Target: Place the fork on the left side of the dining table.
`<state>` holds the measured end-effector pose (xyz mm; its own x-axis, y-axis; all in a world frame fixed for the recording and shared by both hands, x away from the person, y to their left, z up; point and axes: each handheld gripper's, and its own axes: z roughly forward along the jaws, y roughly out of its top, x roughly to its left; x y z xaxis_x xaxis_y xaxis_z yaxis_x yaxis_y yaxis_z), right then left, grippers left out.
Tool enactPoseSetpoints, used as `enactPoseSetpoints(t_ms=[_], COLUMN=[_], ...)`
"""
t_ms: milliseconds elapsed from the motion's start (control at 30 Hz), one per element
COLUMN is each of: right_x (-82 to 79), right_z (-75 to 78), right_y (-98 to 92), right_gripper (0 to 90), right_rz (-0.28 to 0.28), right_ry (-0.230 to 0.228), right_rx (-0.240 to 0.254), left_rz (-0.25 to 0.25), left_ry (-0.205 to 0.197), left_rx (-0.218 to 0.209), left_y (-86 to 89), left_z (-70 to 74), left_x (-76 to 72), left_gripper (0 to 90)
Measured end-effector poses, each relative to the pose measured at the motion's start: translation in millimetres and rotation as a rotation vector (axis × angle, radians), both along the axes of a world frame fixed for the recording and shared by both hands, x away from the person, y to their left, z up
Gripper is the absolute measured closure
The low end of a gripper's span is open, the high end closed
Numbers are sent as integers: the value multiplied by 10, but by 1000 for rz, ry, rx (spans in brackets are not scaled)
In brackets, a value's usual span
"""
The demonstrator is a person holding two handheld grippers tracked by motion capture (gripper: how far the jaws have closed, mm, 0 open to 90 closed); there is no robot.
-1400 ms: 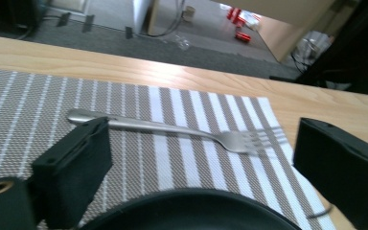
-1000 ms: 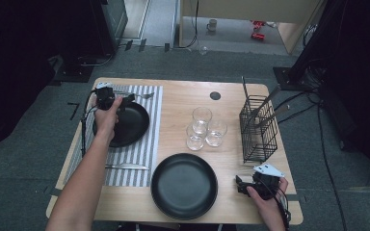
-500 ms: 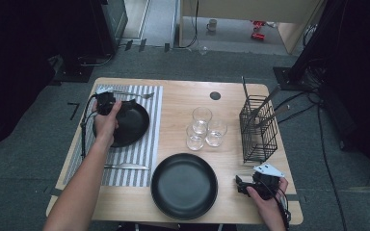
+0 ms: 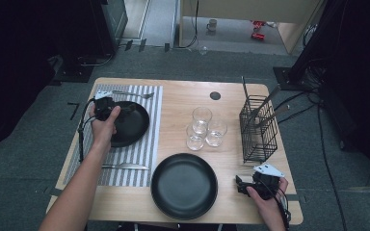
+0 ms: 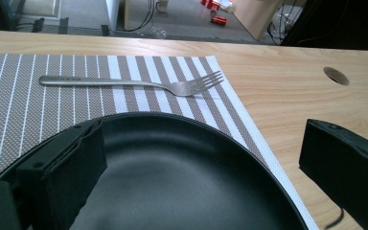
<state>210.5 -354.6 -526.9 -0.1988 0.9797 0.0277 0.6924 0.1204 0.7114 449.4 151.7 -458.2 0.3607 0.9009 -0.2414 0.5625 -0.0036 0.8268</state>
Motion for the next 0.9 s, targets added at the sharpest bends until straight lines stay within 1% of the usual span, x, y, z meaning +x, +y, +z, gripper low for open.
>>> enactPoseSetpoints(t_ms=[100, 133, 200, 333, 533, 600, 667, 700, 767, 833, 900], right_x=[0, 0, 0, 0, 1, 2, 2, 2, 2, 2, 1], right_z=[0, 0, 0, 0, 0, 1, 1, 1, 1, 1, 1], right_y=[0, 0, 0, 0, 1, 1, 1, 0, -1, -1, -2], right_gripper=[0, 0, 0, 0, 0, 0, 0, 0, 0, 0, 0], right_rz=[0, 0, 0, 0, -2, -2, -2, -2, -2, -3, -4], right_ry=[0, 0, 0, 0, 1, 2, 2, 2, 2, 1, 1], right_rx=[0, 0, 0, 0, 0, 0, 0, 0, 0, 0, 1], left_rz=[1, -3, -7, -23, -46, -51, -59, -62, -67, -76, -85], left_ry=[-5, -4, 0, -9, -17, -16, -9, -8, -10, -10, -13], left_rx=[39, 43, 36, 26, 41, 40, 8, 0, 8, 0, 14], left_y=[-10, -11, -14, -26, -23, -12, 9, 16, 20, 25, 20], left_z=[-5, -3, 0, 23, 46, 50, 63, 73, 97, 120, 140], left_x=[-52, -70, -102, -178, -293, -328, -364, -383, -426, -469, -512], left_gripper=[24, 24, 24, 24, 24, 24, 24, 24, 24, 24, 24])
